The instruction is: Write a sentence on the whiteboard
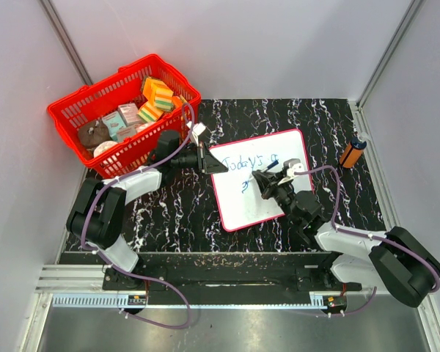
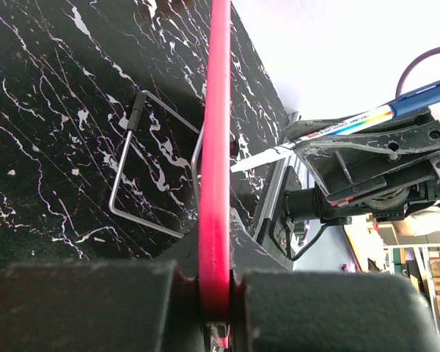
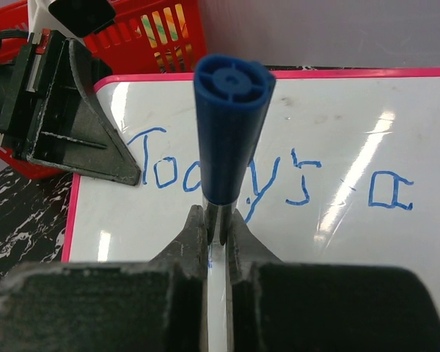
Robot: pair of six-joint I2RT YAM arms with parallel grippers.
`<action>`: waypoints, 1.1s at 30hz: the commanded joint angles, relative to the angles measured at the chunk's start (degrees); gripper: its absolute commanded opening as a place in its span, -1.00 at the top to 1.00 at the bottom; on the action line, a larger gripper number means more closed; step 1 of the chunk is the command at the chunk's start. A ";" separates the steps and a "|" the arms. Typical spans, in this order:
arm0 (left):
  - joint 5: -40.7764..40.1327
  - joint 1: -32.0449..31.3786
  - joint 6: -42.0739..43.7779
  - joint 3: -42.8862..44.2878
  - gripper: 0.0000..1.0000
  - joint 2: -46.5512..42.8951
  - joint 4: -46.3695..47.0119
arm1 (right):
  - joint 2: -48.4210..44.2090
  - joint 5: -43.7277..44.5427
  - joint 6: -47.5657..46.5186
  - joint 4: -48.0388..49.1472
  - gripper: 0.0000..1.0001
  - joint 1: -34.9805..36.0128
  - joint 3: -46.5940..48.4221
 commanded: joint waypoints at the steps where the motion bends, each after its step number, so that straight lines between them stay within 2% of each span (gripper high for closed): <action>1: -4.50 -0.15 7.77 -1.96 1.00 -0.20 -7.42 | -0.42 3.40 -0.35 1.03 1.00 -0.32 1.06; 7: -4.33 -0.15 7.77 -1.69 1.00 0.07 -7.51 | -1.48 5.08 -0.97 -0.47 1.00 -0.23 0.71; 33: -4.50 -0.15 8.12 -1.69 1.00 0.24 -7.86 | -3.41 -0.20 2.37 -1.61 1.00 -0.32 -3.24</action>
